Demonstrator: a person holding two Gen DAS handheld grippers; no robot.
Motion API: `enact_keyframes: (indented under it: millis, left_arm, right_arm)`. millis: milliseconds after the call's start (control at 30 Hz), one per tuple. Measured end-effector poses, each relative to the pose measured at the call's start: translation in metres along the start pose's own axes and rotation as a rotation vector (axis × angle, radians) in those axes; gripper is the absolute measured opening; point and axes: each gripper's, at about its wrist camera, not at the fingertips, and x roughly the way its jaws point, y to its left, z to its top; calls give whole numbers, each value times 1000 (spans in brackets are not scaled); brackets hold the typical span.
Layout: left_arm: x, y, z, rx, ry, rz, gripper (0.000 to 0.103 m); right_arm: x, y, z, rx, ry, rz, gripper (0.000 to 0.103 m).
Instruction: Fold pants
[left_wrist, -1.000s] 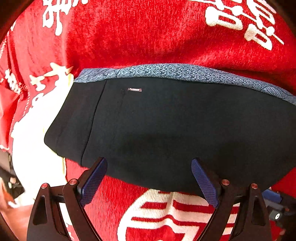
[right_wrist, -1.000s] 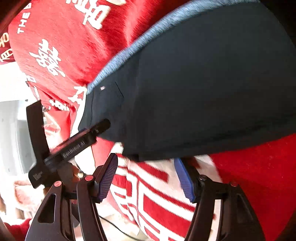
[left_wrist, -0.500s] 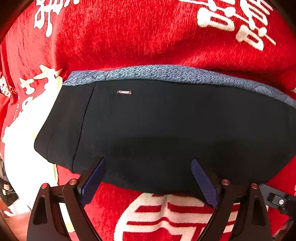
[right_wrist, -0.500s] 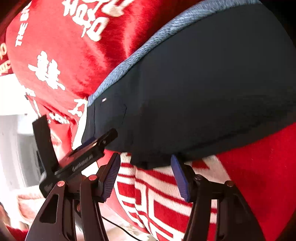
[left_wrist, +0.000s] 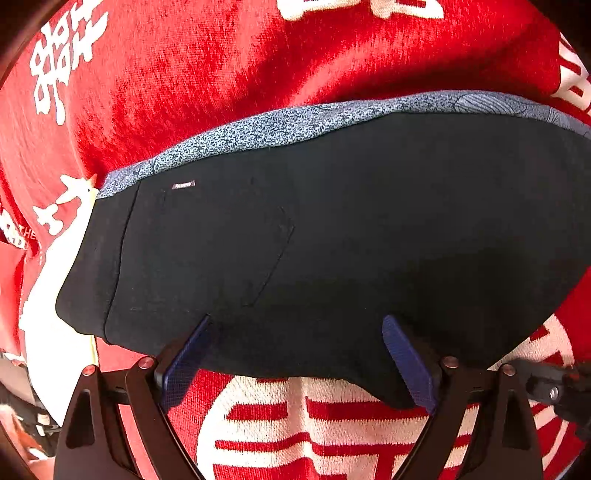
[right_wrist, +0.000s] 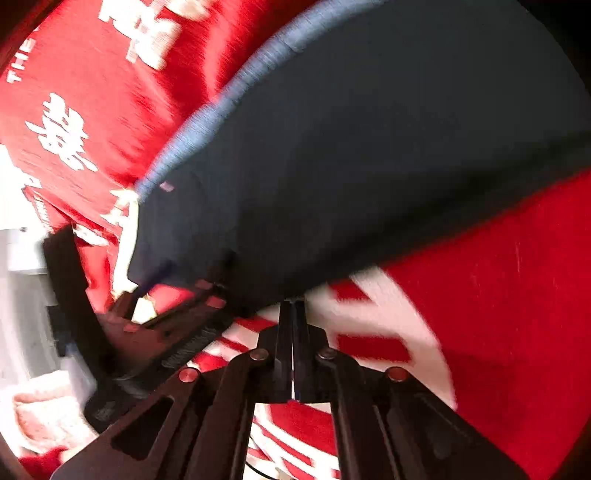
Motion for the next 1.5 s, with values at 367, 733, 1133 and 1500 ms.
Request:
enact_keyframes:
  millis: [367, 733, 1133, 1500]
  left_arm:
    - [8, 109, 72, -123, -57, 137, 93]
    - [29, 142, 55, -194, 66, 93, 103]
    - [-49, -54, 62, -17, 14, -101, 103]
    - [-75, -199, 104, 38, 10, -115, 103]
  right_arm:
    - [-64, 45, 49, -335, -85, -311, 65]
    - [-67, 9, 65, -364, -105, -466, 62]
    - [-168, -66, 21, -49, -161, -410, 50]
    - [-254, -160, 45, 156, -324, -309, 50]
